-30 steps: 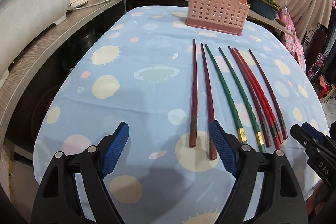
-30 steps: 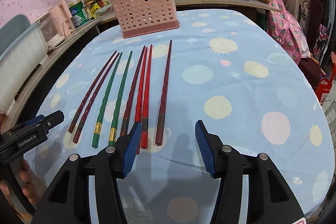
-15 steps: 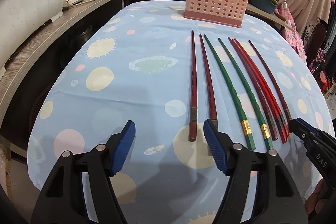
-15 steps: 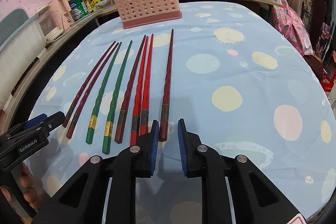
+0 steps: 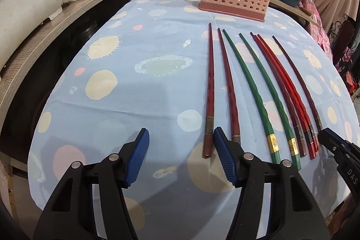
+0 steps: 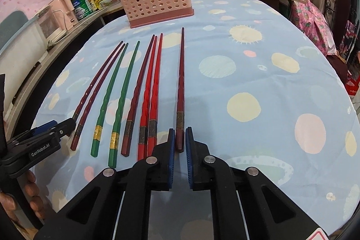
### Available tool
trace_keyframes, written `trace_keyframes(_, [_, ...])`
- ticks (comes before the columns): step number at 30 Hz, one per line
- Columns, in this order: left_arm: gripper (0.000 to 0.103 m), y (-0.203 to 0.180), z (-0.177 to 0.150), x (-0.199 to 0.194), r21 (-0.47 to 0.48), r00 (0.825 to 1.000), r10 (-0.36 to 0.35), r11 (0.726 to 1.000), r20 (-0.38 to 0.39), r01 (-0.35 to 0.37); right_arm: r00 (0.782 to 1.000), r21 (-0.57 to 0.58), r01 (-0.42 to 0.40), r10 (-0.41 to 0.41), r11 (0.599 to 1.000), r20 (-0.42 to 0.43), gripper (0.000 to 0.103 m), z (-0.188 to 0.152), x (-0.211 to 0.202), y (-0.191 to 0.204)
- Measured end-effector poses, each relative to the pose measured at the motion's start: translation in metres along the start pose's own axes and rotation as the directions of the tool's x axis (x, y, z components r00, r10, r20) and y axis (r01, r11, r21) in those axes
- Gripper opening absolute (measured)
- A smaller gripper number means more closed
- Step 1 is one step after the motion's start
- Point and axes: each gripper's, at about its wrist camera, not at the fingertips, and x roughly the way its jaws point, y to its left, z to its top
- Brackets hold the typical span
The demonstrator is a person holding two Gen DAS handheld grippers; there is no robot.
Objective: Organize utensils
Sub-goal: 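Grasp a dark red chopstick with the left gripper while the right gripper grasps another dark red chopstick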
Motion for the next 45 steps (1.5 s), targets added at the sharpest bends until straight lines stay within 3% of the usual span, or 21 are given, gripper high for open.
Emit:
trace_keyframes(13, [0.031,0.006,0.010,0.005,0.073,0.999,-0.040,0.996,-0.018,0.041,0.999,0.008,0.035,-0.035,0.999,-0.005,0.009,0.000,0.001,0.003])
trace_keyframes(17, [0.012,0.008,0.010,0.005,0.082,0.999,-0.048,0.995,-0.019,0.049,0.999,0.020,0.045,-0.045,0.999,0.002,0.009,0.001,0.001,0.004])
trace_keyframes(25, [0.007,0.014,0.008,0.002,0.033,0.997,-0.065,0.997,-0.035,0.067,1.000,0.030,0.027,-0.026,0.999,-0.014,0.009,0.004,0.003,0.001])
trace_keyframes(38, [0.007,0.020,0.002,-0.029,-0.099,0.998,-0.038,0.995,-0.047,0.033,0.994,0.001,-0.063,0.062,0.998,-0.091,0.007,0.008,-0.001,-0.012])
trace_keyframes(45, [0.007,0.017,0.010,-0.061,-0.094,0.998,-0.055,0.994,0.010,0.056,0.996,0.016,-0.075,0.075,0.997,-0.038,0.007,0.012,-0.026,-0.018])
